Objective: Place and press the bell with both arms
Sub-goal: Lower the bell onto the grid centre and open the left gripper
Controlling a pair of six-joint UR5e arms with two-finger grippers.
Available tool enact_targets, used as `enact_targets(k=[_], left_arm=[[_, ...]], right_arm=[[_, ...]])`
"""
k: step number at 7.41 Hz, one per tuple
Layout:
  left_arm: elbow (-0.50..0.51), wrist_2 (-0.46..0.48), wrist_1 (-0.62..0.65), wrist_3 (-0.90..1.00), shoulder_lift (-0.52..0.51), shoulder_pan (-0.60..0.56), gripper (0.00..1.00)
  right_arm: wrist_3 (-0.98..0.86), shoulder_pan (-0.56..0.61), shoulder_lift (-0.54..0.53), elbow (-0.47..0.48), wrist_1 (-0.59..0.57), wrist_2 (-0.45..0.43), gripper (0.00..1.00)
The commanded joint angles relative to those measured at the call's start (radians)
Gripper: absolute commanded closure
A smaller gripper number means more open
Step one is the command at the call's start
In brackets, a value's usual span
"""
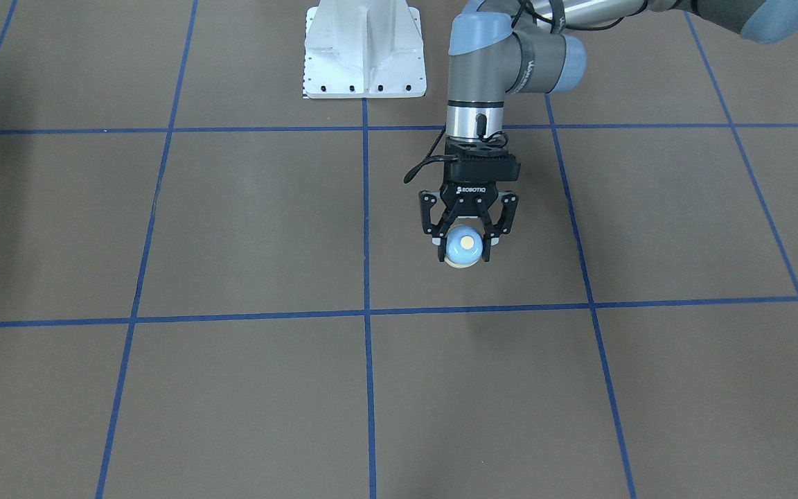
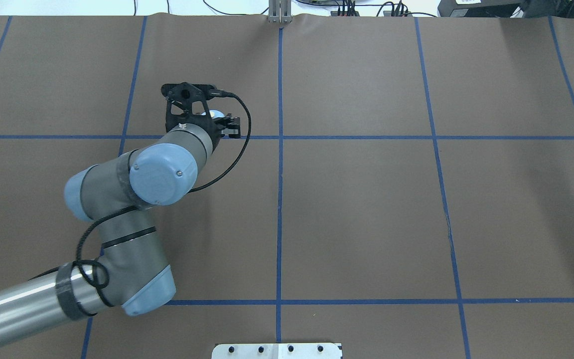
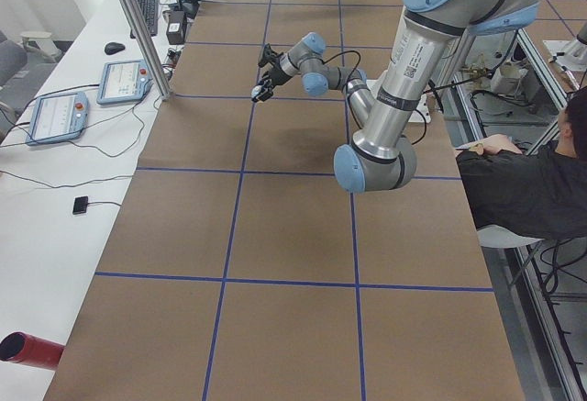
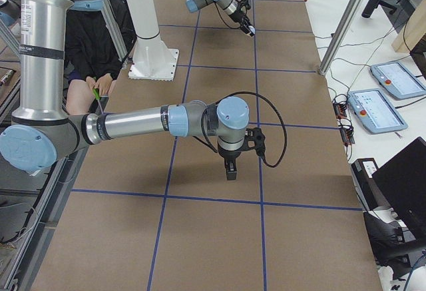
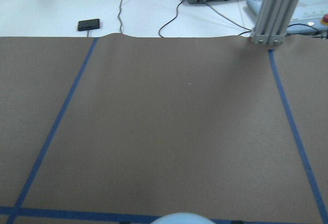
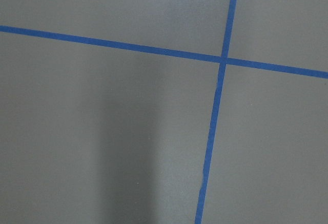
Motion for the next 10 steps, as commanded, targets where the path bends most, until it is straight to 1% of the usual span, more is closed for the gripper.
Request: enact_targets(k=[1, 2, 3, 4, 7, 9, 10], left_arm=[[0.339, -0.006, -0.293, 0.045, -0.19, 0.007, 1.0], [0.456, -0.007, -0.35, 0.046, -0.252, 0.013, 1.0], [0.541, -0.009, -0.398, 0.051, -0.293, 0.014, 1.0], [0.59, -0.009, -0.438, 0.051, -0.306, 0.02, 1.0], [0.637, -0.003, -0.446, 0.051, -0.306, 0.04, 1.0], [0.64, -0.003, -0.448, 0.051, -0.306, 0.045, 1.0], [0.64, -0.006, -0.446, 0.051, -0.306, 0.048, 0.86]], right_arm=[[0.0, 0.0, 0.005, 0.0, 0.0, 0.001, 0.0], [0.0, 0.0, 0.005, 0.0, 0.002, 0.001, 0.0], [-0.001, 0.0, 0.005, 0.0, 0.0, 0.001, 0.0], [0.0, 0.0, 0.005, 0.0, 0.0, 0.003, 0.0], [0.0, 0.0, 0.005, 0.0, 0.0, 0.003, 0.0], [0.0, 0.0, 0.005, 0.0, 0.0, 0.001, 0.0], [-0.001, 0.0, 0.005, 0.0, 0.0, 0.001, 0.0]])
